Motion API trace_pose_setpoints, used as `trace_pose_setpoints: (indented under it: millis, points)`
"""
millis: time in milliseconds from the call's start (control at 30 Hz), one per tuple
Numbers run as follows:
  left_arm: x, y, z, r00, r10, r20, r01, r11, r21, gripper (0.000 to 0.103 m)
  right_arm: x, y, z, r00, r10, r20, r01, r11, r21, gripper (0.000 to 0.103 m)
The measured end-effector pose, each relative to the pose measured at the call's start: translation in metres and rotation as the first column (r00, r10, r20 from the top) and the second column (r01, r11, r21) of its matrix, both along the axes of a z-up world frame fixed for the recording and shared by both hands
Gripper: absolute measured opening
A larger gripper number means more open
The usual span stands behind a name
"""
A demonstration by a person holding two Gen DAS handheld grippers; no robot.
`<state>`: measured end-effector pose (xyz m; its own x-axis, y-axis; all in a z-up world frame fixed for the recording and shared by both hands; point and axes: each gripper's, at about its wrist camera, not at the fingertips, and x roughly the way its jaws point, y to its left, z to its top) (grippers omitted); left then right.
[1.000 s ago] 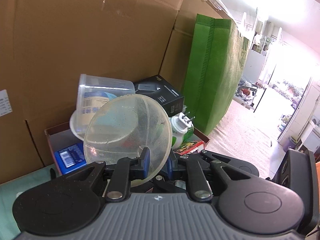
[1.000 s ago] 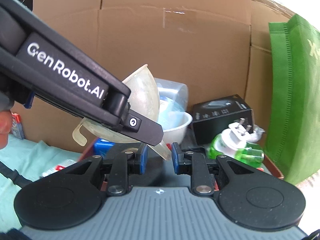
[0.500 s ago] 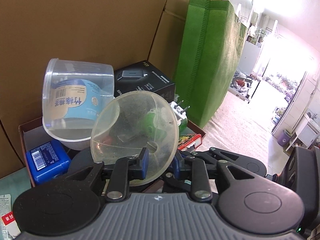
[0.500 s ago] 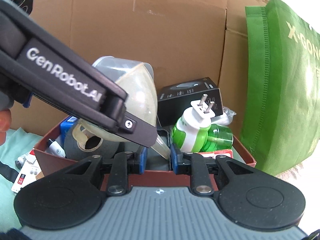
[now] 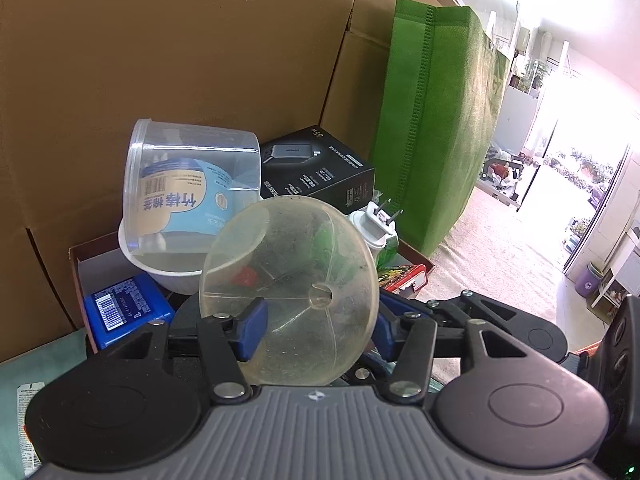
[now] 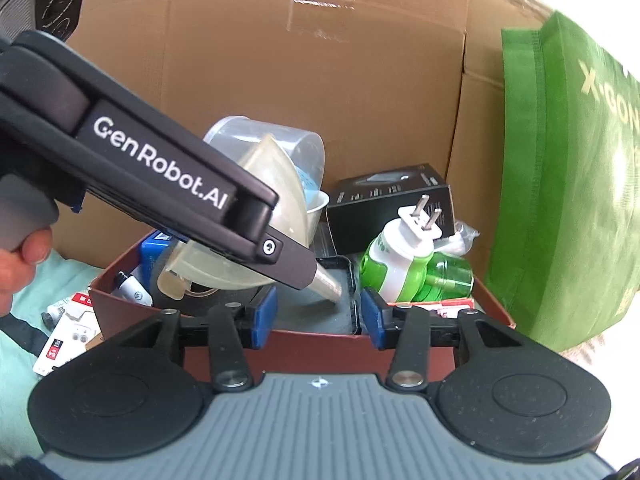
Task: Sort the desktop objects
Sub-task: 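Carry the funnel with the left gripper over the brown box, then lower the funnel into the brown box and open the left gripper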
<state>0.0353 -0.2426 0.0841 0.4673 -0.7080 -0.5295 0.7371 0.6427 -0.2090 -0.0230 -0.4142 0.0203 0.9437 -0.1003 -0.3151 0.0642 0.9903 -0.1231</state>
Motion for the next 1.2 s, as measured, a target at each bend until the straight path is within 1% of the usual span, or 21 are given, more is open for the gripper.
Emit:
trace_pose_setpoints:
  millis: [167,400,567,700,800,833,867,933,1033,1200]
  points:
    - [-0.003,0.009,0.003,1.0,0.008,0.005,-0.008,1.0,-0.006,0.062,-0.006,0.002,0.0,1.0,0.0,0.0,0.0,1.0,-0.014,0.047]
    - [-0.009,0.014,0.004,1.0,0.017,0.019,-0.017,1.0,-0.004,0.062,-0.017,0.0,-0.001,1.0,-0.004,0.0,0.004,1.0,-0.014,0.047]
    - [-0.008,0.018,0.004,0.999,0.037,0.013,-0.037,0.999,-0.011,0.062,-0.026,0.005,0.001,1.0,0.023,-0.001,-0.023,0.999,-0.044,0.047]
    - [-0.007,0.026,0.006,0.999,0.052,0.015,-0.052,0.999,-0.014,0.063,-0.03,0.009,0.008,0.998,0.054,0.022,-0.053,0.998,-0.039,0.047]
    - [-0.007,0.03,0.005,0.997,0.072,0.024,-0.072,0.997,-0.001,0.064,-0.024,0.015,0.011,0.996,0.082,0.02,-0.081,0.996,-0.031,0.046]
    - [-0.006,0.031,0.004,0.996,0.083,0.022,-0.083,0.997,0.003,0.064,-0.021,0.017,0.011,0.996,0.088,0.019,-0.088,0.996,-0.032,0.044]
    - [-0.004,0.033,0.002,0.996,0.093,0.016,-0.093,0.996,0.004,0.064,-0.018,0.02,0.011,0.995,0.102,0.016,-0.101,0.994,-0.029,0.039]
    - [0.0,0.036,-0.001,0.994,0.108,0.001,-0.108,0.994,0.008,0.063,-0.011,0.024,0.011,0.991,0.132,0.005,-0.131,0.991,-0.009,0.037]
    - [0.006,0.041,-0.004,0.991,0.132,-0.014,-0.132,0.991,0.011,0.063,0.001,0.029,0.007,0.99,0.143,-0.013,-0.143,0.989,0.023,0.036]
    - [0.007,0.051,-0.001,0.99,0.139,-0.011,-0.139,0.99,0.0,0.063,0.003,0.033,0.006,0.99,0.142,-0.006,-0.142,0.989,0.028,0.036]
